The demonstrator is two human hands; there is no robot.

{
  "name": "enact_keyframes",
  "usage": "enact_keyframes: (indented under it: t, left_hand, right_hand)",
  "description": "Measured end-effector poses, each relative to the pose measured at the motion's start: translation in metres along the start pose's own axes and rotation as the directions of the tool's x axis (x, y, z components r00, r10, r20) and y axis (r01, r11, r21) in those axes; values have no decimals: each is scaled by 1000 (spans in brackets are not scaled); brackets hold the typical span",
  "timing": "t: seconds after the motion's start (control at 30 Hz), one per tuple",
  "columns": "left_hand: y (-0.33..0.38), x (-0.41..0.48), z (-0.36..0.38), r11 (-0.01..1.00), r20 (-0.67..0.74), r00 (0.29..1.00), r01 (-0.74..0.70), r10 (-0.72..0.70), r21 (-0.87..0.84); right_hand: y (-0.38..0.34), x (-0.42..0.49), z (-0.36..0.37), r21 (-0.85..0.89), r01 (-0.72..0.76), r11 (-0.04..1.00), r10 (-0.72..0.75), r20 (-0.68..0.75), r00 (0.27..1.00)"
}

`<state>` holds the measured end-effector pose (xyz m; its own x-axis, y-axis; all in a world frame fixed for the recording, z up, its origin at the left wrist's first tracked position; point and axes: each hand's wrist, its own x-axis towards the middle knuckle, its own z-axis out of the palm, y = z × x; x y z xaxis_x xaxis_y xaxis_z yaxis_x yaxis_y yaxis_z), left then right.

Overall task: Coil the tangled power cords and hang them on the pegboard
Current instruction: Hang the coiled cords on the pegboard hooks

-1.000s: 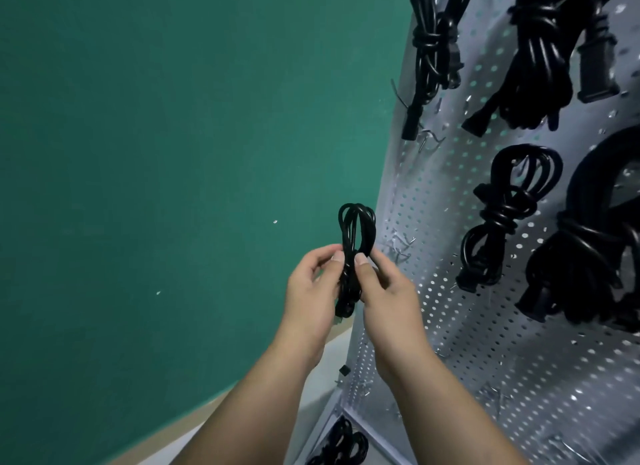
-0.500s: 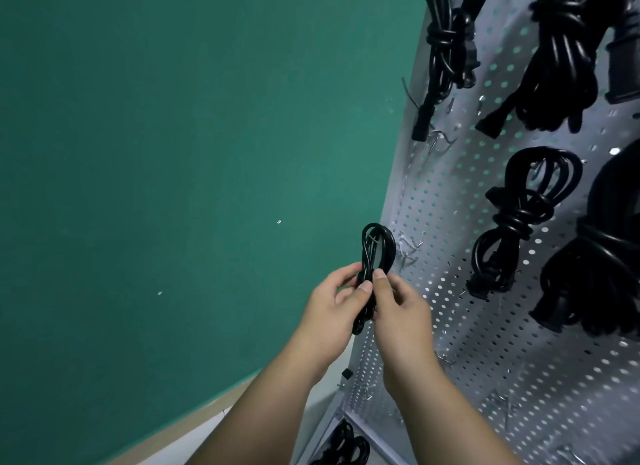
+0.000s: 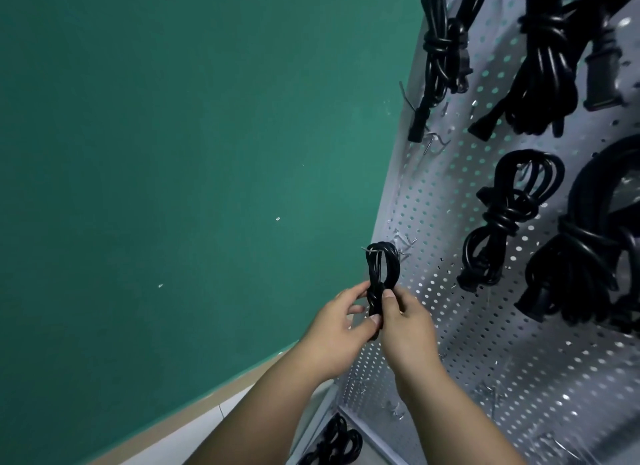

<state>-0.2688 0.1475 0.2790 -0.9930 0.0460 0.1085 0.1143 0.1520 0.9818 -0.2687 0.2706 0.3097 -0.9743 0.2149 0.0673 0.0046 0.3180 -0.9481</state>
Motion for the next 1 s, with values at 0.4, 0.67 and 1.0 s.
enact_keyframes:
  t: [0.4, 0.67, 1.0]
  left_hand:
    - [-12, -31, -28, 978, -4, 1000, 20, -19, 208]
    - [-93, -91, -52, 814, 46, 938, 272, -343, 513]
    - [-158, -108, -47, 640, 193, 838, 220, -510, 736]
  right_hand:
    - [14, -42, -1, -188, 58, 981, -69, -54, 996]
    - [95, -85, 14, -449, 113, 886, -13, 220, 975]
    - [232, -79, 39, -792, -17, 610, 557, 415, 719]
